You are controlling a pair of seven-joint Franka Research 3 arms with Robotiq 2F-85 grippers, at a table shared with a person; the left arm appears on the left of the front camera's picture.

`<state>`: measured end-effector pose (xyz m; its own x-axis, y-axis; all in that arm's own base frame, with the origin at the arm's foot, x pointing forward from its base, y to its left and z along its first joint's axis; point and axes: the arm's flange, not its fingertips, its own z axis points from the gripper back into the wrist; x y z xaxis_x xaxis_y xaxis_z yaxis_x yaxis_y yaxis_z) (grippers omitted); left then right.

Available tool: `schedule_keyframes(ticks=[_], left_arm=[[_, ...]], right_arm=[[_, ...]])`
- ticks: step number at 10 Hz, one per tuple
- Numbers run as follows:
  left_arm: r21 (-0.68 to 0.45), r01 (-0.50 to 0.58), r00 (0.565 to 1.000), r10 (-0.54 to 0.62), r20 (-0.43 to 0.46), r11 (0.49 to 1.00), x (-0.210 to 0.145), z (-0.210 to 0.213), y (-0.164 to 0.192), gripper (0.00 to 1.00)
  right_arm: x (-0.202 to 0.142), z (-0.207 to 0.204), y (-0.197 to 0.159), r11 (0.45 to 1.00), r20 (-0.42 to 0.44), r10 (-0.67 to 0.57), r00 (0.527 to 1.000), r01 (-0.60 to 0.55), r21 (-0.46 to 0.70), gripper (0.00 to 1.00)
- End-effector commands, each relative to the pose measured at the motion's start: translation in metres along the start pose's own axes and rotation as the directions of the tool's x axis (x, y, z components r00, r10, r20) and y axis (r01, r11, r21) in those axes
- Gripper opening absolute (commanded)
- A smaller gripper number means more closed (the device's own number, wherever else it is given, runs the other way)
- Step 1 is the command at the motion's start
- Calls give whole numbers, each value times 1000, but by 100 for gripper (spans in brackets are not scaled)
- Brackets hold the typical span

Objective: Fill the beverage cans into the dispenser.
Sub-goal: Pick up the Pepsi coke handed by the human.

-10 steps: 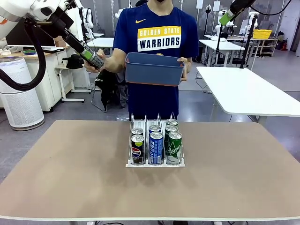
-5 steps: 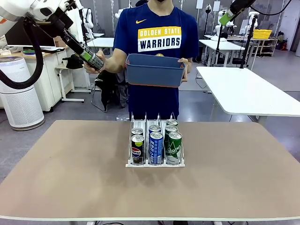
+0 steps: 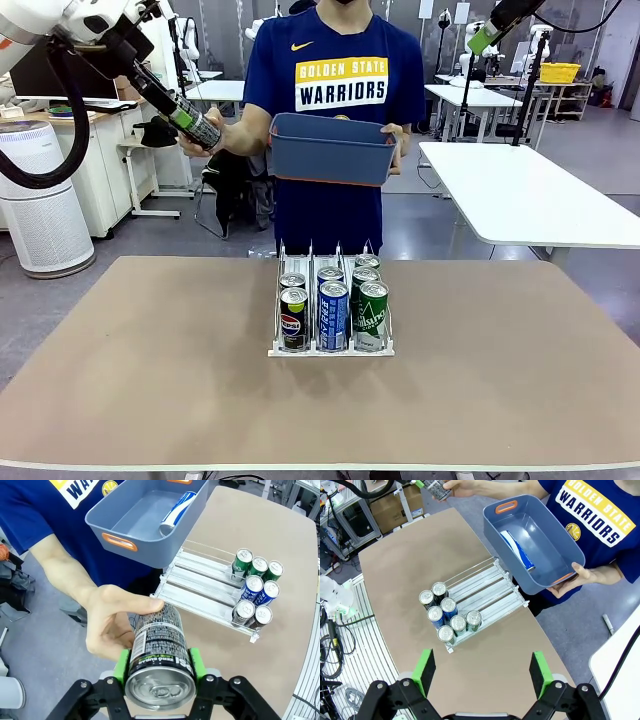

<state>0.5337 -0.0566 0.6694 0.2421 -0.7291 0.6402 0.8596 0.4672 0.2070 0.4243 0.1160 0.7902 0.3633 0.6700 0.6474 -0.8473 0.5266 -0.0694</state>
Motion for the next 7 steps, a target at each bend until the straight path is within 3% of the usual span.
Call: schedule_keyframes(ticks=[1,4,7], left_arm=[[23,11,1000,-11,7,1000,-3,0,-4,0],[30,-37,999,36,19,999,-2,0,-1,0],[0,1,1000,-1,0,1000,1,-1,-1,0]], right_arm=[[-1,0,0,1000,0,-1,1000,1,0,100],[-1,0,0,1000,0,-1,1000,1,0,100],[-1,0,0,1000,0,-1,1000,1,0,100]])
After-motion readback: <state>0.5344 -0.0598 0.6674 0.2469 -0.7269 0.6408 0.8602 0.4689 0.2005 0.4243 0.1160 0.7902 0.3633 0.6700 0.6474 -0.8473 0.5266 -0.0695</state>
